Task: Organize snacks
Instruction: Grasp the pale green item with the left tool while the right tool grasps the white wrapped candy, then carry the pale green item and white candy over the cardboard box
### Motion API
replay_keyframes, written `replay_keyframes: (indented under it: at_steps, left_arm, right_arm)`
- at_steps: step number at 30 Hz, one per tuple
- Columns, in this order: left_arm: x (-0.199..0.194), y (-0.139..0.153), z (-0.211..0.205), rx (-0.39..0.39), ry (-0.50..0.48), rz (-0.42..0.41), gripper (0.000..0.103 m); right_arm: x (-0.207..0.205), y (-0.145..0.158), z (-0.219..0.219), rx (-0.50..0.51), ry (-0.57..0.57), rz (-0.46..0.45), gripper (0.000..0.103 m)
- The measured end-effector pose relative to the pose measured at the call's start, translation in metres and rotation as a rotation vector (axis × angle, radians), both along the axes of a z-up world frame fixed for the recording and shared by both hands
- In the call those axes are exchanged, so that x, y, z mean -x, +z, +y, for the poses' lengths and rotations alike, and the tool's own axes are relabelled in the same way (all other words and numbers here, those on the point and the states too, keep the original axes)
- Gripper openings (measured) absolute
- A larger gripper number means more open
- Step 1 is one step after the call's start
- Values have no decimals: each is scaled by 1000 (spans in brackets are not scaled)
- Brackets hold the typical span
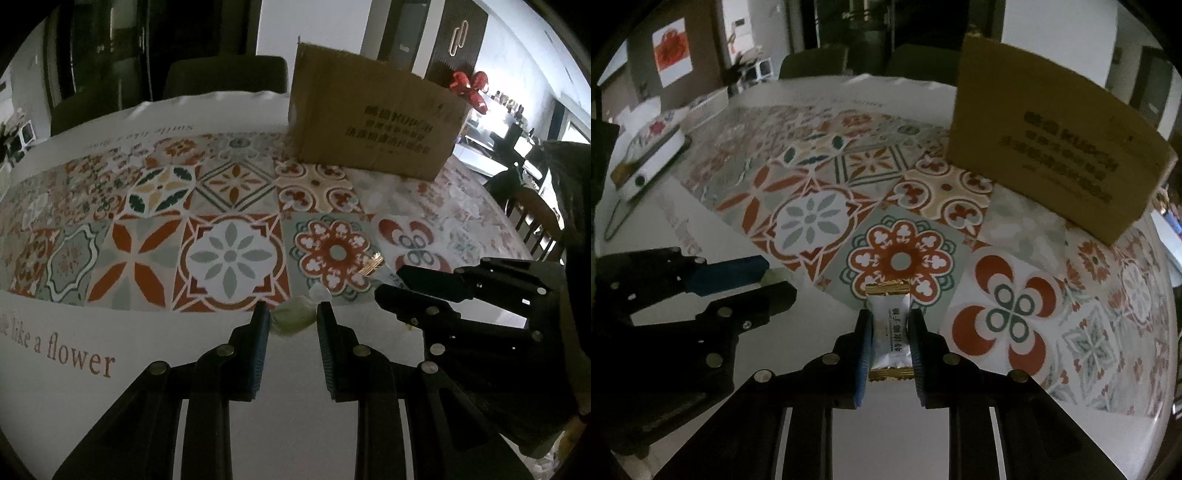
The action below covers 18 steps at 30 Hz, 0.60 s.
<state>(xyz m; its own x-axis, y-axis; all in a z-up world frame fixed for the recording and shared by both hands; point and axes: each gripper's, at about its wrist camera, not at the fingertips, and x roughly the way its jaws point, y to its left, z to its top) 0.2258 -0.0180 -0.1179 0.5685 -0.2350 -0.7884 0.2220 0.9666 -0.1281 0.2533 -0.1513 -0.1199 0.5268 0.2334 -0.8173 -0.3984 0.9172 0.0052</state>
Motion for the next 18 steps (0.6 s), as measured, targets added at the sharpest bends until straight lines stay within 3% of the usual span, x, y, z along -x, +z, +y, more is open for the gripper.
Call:
replay_keyframes:
  at_steps: [18]
  left_arm:
    - [-10, 76, -15, 48, -58, -163, 26]
  right_arm:
    - [8, 67, -35, -104, -157, -183, 21]
